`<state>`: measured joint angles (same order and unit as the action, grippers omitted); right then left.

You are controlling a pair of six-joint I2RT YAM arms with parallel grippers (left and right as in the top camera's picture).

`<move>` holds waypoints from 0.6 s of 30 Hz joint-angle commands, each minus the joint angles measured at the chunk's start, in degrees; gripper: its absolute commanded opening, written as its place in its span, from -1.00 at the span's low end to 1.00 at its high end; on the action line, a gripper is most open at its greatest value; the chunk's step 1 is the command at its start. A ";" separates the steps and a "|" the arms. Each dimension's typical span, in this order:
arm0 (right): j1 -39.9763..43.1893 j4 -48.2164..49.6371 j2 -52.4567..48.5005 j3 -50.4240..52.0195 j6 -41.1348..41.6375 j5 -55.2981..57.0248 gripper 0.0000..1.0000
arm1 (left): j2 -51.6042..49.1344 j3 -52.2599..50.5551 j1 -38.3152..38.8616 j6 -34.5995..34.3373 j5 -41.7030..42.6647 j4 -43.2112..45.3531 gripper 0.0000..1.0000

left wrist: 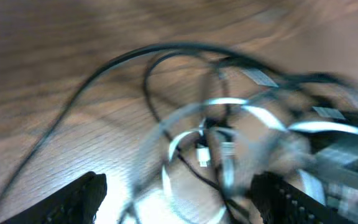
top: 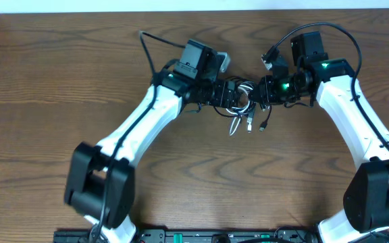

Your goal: Untangle cables

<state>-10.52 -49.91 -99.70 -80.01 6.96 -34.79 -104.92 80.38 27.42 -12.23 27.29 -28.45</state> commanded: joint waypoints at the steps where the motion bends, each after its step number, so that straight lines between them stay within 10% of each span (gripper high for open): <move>1: -0.31 0.09 0.68 -0.11 -0.85 -1.81 -0.85 | -2.10 0.39 -0.11 -2.16 -2.49 0.00 0.56; 3: -0.31 0.15 0.68 -0.11 -0.85 -1.81 -0.86 | -2.73 0.39 0.02 -3.13 -2.47 0.09 0.29; 6: -0.35 0.04 0.68 -0.11 -0.83 -1.55 -0.86 | -2.91 0.42 0.15 -3.06 -3.04 0.07 -0.85; 18: -0.35 -5.14 0.68 -0.11 13.25 26.97 -0.95 | 5.14 0.42 -6.86 -5.49 -12.68 -3.39 -0.85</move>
<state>-11.14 -54.04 -99.70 -80.01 13.69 -22.41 -104.86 80.38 23.46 -16.45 20.14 -31.09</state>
